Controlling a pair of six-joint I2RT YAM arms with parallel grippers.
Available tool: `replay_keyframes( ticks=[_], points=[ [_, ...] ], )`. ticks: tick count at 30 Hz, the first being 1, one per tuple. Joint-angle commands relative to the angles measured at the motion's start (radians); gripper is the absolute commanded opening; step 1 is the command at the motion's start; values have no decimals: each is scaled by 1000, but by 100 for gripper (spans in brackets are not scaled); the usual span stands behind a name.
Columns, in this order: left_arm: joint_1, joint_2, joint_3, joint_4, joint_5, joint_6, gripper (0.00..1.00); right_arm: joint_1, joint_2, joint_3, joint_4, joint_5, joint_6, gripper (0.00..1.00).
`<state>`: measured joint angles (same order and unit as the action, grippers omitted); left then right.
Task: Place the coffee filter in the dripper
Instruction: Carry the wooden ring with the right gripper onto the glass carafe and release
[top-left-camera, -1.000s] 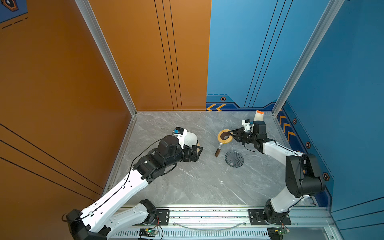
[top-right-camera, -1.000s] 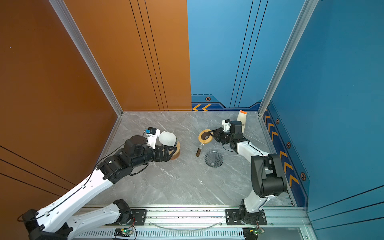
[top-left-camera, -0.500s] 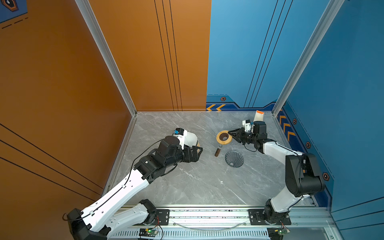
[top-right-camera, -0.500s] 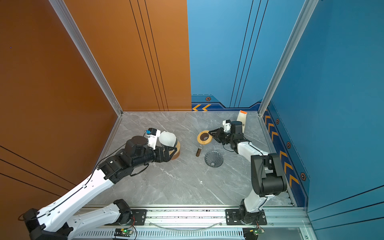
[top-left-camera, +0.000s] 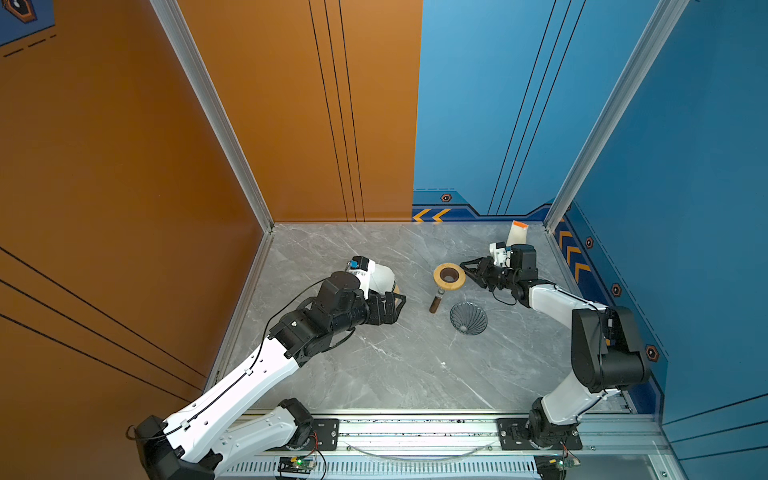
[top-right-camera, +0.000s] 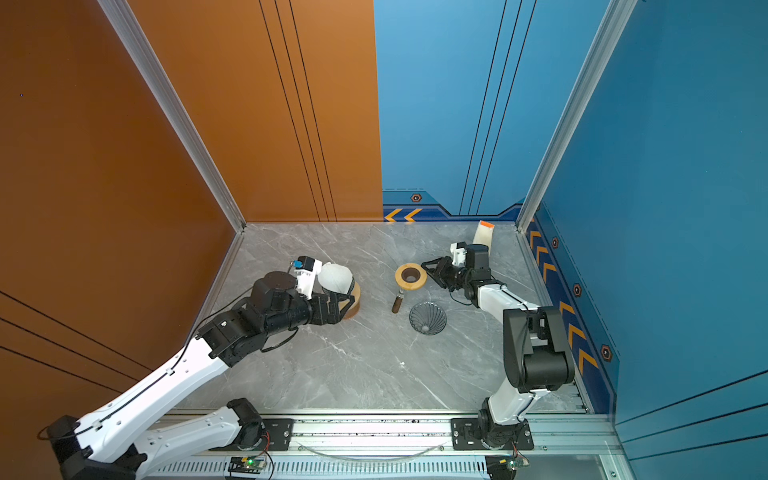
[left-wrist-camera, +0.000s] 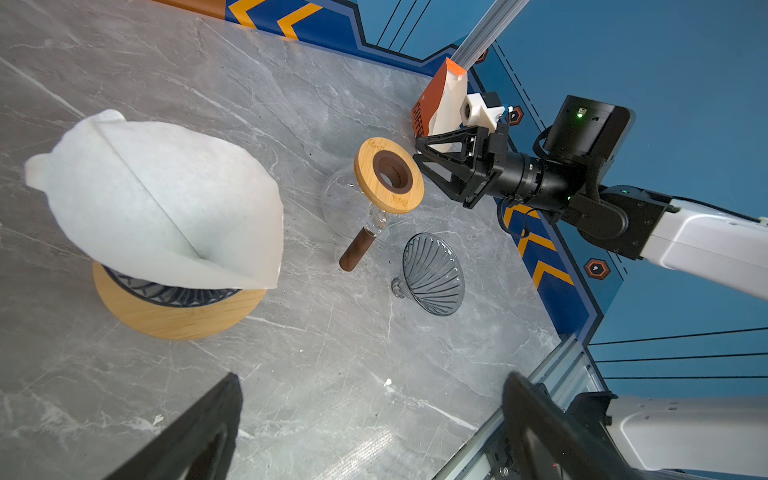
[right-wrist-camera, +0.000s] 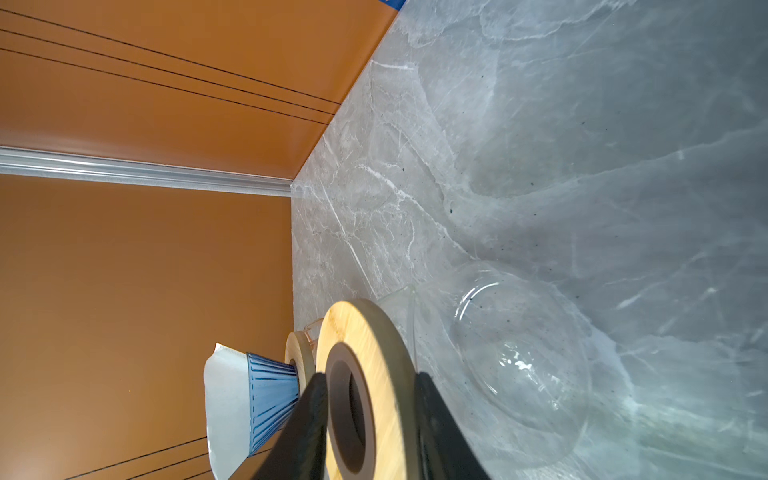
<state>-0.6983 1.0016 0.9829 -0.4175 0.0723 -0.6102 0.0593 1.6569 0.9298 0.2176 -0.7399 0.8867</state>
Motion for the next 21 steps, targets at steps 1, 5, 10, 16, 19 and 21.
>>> replay_keyframes(
  ticks=[1, 5, 10, 16, 19, 21],
  points=[
    [6, 5, -3, 5, 20, -4, 98, -12, -32, -11, -48, 28, -40, 34],
    [7, 6, 5, 3, 20, 8, 98, -21, -60, 5, -131, 49, -89, 35],
    [10, 12, 34, -6, 24, 37, 98, -20, -137, 55, -338, 125, -219, 38],
    [18, 25, 104, -45, 54, 102, 98, -16, -257, 96, -581, 241, -372, 40],
    [18, 24, 114, -50, 62, 119, 98, 0, -307, 121, -717, 316, -456, 42],
    [20, 24, 111, -50, 64, 121, 98, 12, -343, 137, -808, 371, -502, 44]
  ],
)
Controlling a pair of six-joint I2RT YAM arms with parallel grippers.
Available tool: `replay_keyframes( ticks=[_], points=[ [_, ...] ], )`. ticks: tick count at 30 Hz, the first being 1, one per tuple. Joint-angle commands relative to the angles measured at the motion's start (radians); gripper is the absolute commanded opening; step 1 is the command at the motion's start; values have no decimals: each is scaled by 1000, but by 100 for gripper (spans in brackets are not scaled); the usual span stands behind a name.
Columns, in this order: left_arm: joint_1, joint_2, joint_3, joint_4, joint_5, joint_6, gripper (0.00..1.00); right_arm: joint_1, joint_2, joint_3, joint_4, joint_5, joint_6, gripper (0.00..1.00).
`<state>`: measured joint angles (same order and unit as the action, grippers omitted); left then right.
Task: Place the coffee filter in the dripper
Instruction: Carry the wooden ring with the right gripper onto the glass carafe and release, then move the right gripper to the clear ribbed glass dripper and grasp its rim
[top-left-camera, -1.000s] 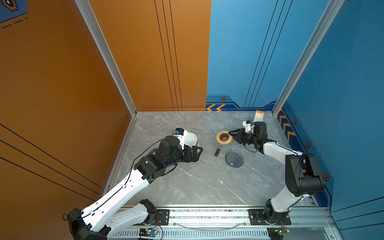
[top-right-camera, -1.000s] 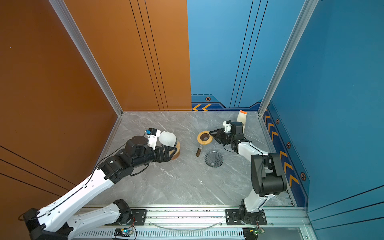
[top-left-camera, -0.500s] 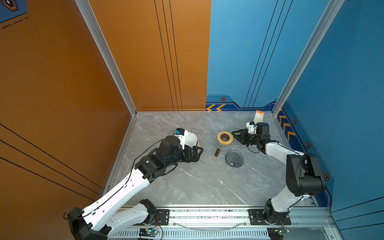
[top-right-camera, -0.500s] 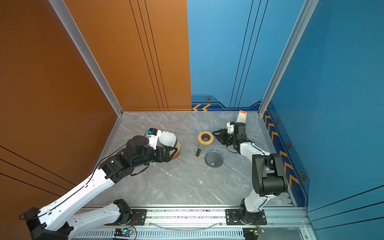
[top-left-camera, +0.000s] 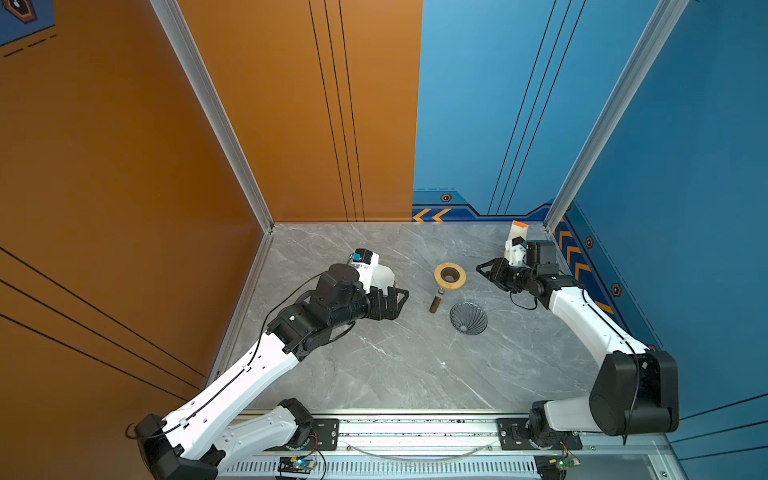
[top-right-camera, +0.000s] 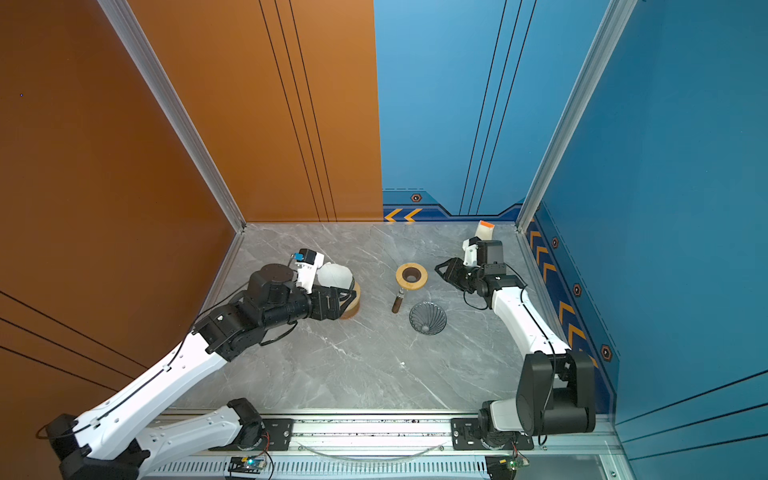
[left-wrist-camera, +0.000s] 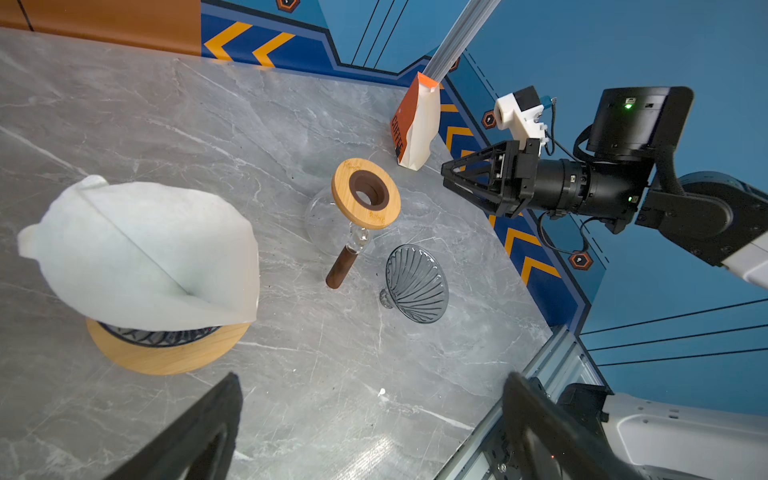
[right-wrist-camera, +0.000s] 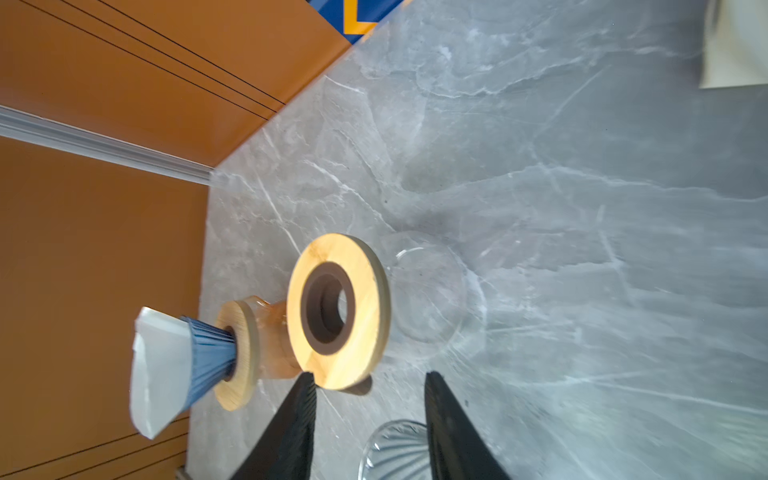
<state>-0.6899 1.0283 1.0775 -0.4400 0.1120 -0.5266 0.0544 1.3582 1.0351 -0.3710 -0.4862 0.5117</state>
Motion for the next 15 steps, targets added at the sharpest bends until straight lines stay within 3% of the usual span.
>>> replay_keyframes(
  ticks=[1, 8, 15],
  points=[
    [10, -4, 13, -28, 25, 37, 98, 22, -64, 32, -247, 136, -140, 45],
    [3, 15, -19, -22, 29, 40, 98, 38, -159, -9, -361, 209, -183, 48],
    [-11, 3, -76, -3, 11, 20, 98, 61, -143, -92, -365, 205, -173, 47]
  ],
)
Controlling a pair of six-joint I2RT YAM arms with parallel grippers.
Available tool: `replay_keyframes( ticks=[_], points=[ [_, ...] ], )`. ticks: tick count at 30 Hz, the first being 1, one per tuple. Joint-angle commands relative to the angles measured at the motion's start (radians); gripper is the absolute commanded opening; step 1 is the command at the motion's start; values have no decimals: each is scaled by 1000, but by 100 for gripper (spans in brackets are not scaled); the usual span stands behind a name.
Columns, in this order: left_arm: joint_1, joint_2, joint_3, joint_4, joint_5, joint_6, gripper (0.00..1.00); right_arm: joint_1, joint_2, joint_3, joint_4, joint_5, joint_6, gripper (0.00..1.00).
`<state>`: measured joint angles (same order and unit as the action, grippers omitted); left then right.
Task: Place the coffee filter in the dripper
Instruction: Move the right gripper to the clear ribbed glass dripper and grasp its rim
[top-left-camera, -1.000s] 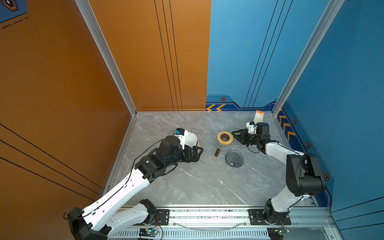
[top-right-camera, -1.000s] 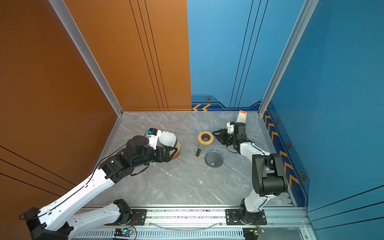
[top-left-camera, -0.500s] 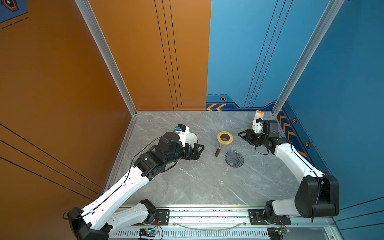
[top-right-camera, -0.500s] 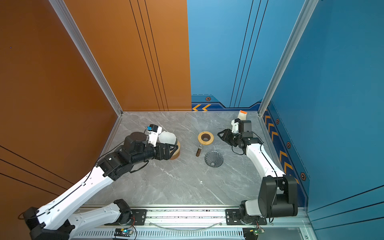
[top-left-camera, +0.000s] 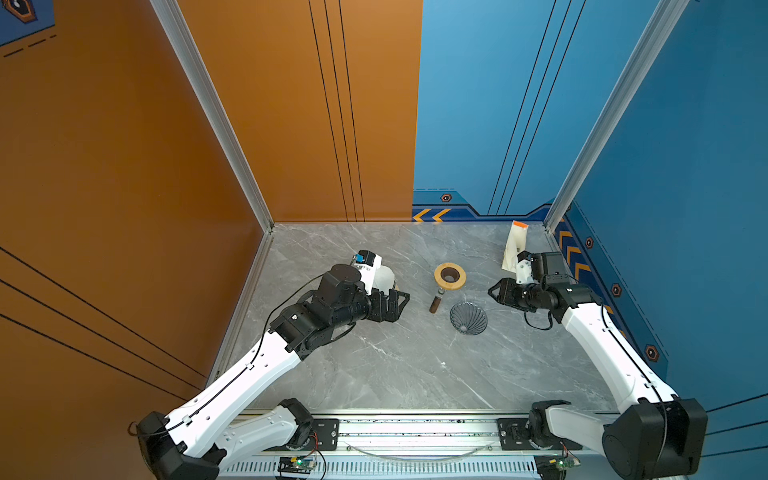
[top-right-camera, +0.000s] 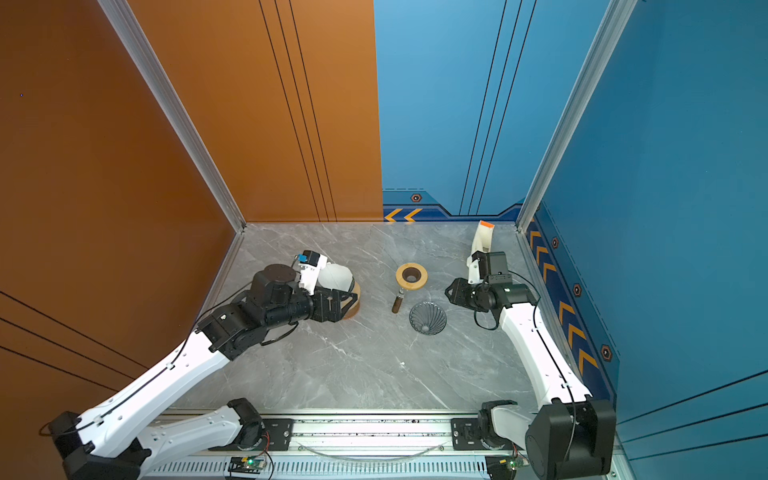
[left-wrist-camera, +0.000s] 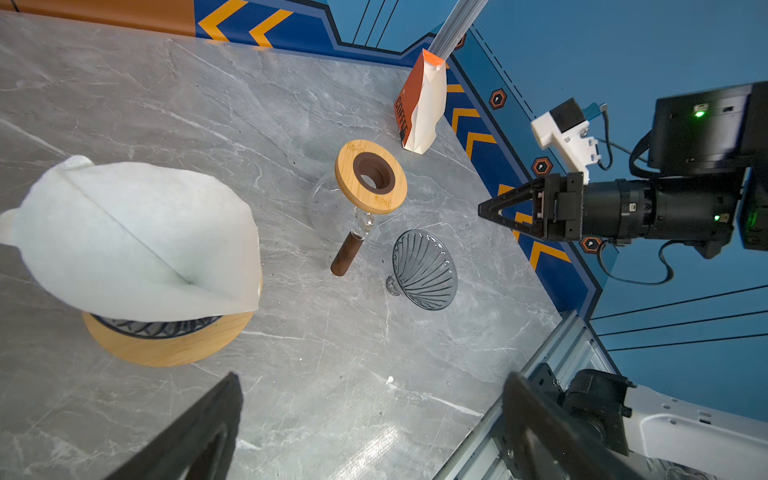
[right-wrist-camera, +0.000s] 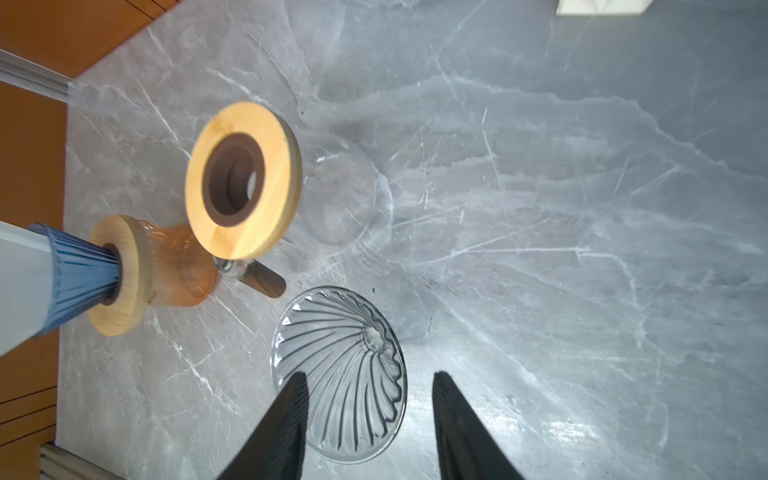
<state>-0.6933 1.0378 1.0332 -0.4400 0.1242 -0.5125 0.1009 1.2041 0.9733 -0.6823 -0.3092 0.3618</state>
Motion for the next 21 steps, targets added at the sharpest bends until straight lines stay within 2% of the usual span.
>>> replay_keyframes(
  ticks=[1, 13, 21],
  points=[
    [-9, -10, -36, -3, -3, 3, 98, 19, 18, -39, -53, 26, -21, 47],
    [-11, -22, -76, 4, -14, -14, 98, 71, 105, -97, 10, 45, 6, 51],
    [-12, -8, -75, 7, -16, -18, 98, 84, 173, -111, 62, 27, 15, 49]
  ],
)
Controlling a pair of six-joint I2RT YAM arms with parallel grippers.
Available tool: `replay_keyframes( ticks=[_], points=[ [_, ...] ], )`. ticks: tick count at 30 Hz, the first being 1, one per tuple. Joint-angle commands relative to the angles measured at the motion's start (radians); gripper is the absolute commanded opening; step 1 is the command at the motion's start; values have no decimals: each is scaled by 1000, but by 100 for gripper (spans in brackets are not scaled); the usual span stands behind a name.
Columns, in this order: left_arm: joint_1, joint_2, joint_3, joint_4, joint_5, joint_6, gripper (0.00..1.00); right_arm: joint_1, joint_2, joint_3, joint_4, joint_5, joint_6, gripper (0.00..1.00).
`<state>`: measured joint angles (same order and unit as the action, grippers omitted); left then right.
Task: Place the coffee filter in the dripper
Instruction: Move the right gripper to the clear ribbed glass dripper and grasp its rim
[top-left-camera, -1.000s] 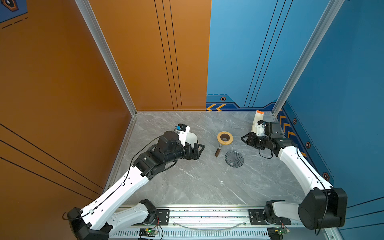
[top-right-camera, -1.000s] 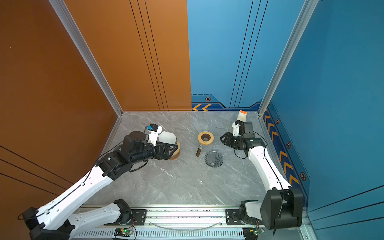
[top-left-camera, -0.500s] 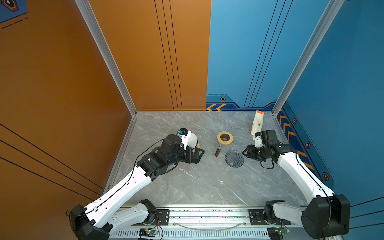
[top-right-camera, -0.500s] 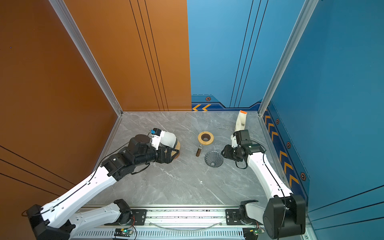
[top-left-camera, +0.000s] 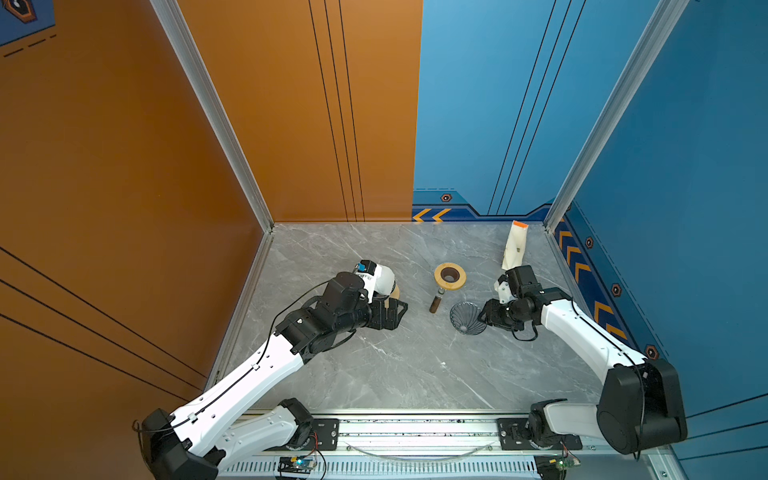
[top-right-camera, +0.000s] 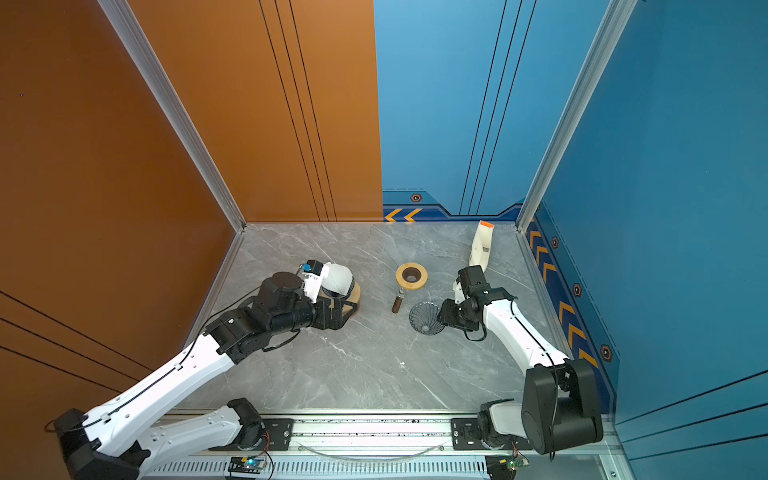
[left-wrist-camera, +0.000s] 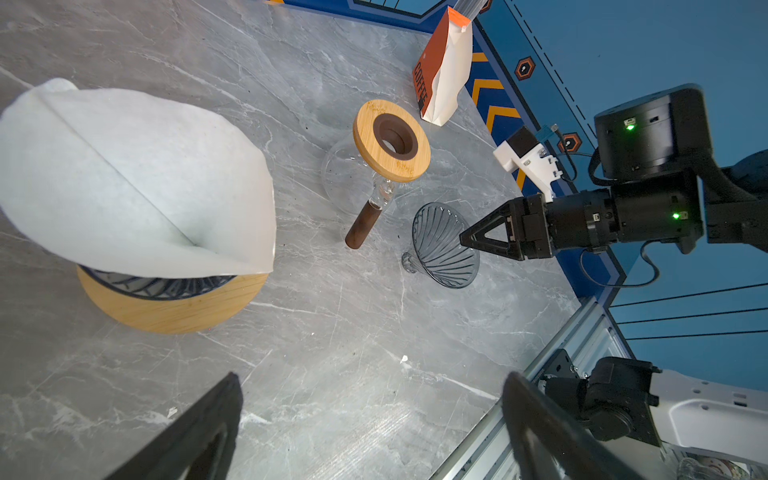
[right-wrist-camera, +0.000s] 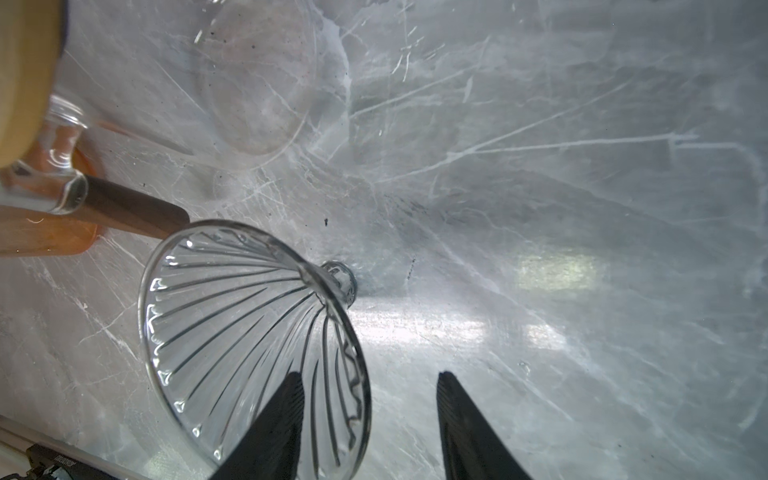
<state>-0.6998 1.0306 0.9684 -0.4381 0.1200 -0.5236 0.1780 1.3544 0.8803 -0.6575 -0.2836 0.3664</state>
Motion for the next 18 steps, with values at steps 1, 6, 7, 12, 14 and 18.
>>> replay_keyframes(
  ticks=[1, 6, 7, 12, 14, 18],
  points=[
    [-5, 2, -8, 6, -12, -6, 98, 9, 30, -19, 46, -4, 15, 48],
    [-6, 7, -4, 5, -12, -7, 98, 26, 61, -17, 65, -9, 22, 41],
    [-5, 6, -5, 5, -14, -9, 98, 29, 63, -17, 67, -8, 22, 40],
    [-5, 15, -1, 13, -11, -10, 98, 31, 57, -30, 83, 4, 29, 30],
    [-5, 21, 1, 14, -7, -10, 98, 30, 56, -38, 97, -3, 34, 29],
    [-6, 31, 6, 14, -2, -12, 98, 32, 62, -41, 107, -14, 42, 24]
  ],
)
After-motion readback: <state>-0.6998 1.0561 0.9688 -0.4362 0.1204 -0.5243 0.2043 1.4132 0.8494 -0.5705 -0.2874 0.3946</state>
